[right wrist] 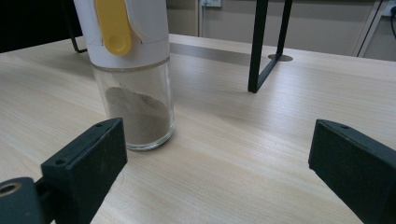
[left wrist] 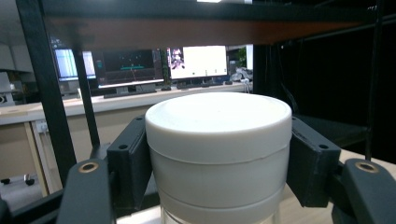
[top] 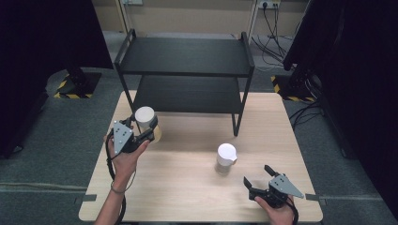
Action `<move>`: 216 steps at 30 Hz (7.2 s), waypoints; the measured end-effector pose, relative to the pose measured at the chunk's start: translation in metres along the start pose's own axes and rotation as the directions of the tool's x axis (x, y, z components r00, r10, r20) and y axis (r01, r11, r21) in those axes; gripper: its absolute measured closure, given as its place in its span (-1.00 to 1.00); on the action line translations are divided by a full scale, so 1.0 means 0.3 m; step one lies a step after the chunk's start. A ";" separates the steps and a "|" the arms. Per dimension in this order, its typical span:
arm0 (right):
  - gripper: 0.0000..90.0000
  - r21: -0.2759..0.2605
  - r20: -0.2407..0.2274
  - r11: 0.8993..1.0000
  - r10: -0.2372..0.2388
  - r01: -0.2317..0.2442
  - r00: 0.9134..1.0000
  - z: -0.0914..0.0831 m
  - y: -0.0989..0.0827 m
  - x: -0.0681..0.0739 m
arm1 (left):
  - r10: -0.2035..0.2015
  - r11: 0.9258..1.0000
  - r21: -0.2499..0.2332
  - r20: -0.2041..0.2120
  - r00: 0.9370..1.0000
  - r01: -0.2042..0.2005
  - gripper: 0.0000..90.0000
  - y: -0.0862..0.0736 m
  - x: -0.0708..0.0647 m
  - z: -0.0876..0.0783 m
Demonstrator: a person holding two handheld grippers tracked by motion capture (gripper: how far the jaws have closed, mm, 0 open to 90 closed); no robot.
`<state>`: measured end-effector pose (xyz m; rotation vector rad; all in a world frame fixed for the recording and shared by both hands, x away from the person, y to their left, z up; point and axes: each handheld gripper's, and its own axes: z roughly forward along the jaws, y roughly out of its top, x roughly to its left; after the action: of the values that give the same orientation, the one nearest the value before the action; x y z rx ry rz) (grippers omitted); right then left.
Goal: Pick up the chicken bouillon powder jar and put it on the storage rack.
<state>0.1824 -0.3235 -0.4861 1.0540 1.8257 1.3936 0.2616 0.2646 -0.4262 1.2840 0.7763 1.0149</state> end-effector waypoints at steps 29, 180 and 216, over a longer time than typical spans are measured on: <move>-0.90 -0.001 0.001 1.000 0.000 0.000 1.000 0.001 0.000 0.002 | 0.004 0.997 -0.077 -0.027 1.000 -0.007 -0.26 0.119 0.012 0.041; -0.90 -0.005 -0.012 1.000 -0.006 0.006 1.000 0.002 -0.003 -0.003 | -0.022 0.991 -0.131 -0.223 0.974 -0.008 -0.77 0.531 0.112 0.397; -0.91 -0.002 -0.018 1.000 -0.023 0.023 1.000 0.001 -0.001 -0.001 | -0.023 0.988 -0.157 -0.152 0.988 -0.001 -0.78 0.274 -0.007 0.135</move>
<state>0.1828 -0.3237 -0.4864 1.0197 1.8435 1.3956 0.2838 0.2458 -0.3392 1.0751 0.8027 1.1531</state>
